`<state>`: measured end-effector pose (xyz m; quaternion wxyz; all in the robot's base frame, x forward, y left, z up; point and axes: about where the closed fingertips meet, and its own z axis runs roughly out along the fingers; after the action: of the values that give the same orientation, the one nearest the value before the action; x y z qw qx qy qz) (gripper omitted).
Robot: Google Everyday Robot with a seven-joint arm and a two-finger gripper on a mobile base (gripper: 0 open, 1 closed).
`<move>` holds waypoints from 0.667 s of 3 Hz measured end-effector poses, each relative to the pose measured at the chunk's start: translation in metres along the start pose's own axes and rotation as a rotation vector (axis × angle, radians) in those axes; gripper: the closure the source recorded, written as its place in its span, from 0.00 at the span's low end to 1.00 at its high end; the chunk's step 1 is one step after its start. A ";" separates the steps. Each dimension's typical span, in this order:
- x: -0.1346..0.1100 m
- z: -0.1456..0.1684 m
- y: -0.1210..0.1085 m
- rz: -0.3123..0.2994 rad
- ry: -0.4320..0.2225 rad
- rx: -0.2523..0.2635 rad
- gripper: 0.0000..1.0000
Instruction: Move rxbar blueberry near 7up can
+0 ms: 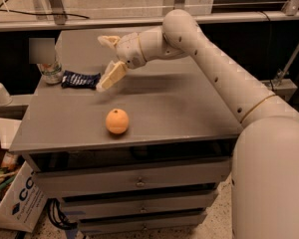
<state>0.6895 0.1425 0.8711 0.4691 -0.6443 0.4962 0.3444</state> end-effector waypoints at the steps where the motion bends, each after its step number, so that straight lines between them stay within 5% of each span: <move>1: 0.009 -0.036 -0.020 0.020 0.011 0.103 0.00; 2: 0.016 -0.075 -0.040 0.031 0.026 0.215 0.00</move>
Offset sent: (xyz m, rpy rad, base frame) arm 0.0670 -0.1294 0.0373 0.0510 -0.0779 -0.3549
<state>0.7311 0.0694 0.8912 0.5236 -0.5871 0.5460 0.2881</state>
